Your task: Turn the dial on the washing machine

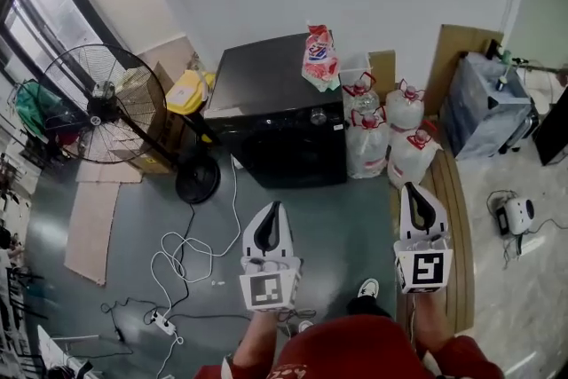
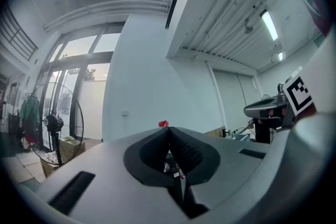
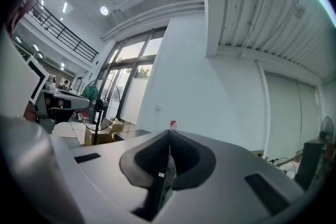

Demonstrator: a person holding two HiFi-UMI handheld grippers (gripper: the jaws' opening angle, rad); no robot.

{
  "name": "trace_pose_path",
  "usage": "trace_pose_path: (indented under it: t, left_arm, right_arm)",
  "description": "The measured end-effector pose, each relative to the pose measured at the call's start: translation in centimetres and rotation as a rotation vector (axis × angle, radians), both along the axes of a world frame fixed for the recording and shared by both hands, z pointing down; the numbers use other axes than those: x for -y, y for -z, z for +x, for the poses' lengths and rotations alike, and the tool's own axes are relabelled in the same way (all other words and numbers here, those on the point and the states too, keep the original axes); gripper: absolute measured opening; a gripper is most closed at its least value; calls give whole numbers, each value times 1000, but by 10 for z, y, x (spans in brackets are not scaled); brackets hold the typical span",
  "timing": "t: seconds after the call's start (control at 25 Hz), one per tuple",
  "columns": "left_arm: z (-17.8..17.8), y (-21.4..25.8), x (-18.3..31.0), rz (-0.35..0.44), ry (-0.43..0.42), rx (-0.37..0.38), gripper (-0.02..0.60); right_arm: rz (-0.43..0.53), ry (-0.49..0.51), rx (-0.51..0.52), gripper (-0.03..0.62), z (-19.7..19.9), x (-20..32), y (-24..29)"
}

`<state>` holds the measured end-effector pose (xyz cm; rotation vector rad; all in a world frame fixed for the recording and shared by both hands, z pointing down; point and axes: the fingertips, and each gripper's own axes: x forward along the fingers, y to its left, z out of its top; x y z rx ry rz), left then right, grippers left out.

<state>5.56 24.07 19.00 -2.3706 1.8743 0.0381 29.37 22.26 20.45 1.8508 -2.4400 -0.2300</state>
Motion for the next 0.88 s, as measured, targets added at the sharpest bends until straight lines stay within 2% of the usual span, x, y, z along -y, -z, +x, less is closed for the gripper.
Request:
trace_pose_path:
  t: [0.2,0.52,0.68,0.88]
  left_arm:
    - [46,2,37,4,-18,6,9]
    - [103,1,84,13,-1,26,9]
    - [114,1,99,16,27,38,9]
    - [112,-8,113,-1,62,40,9]
  right_arm:
    - [-9,-28,15,9,47,34,-1]
    - [-19,-3,40,9,99,88,-13]
    - [-33,18,74,9,108,112,-24]
    - [-49,67,68,9,100,137,-33]
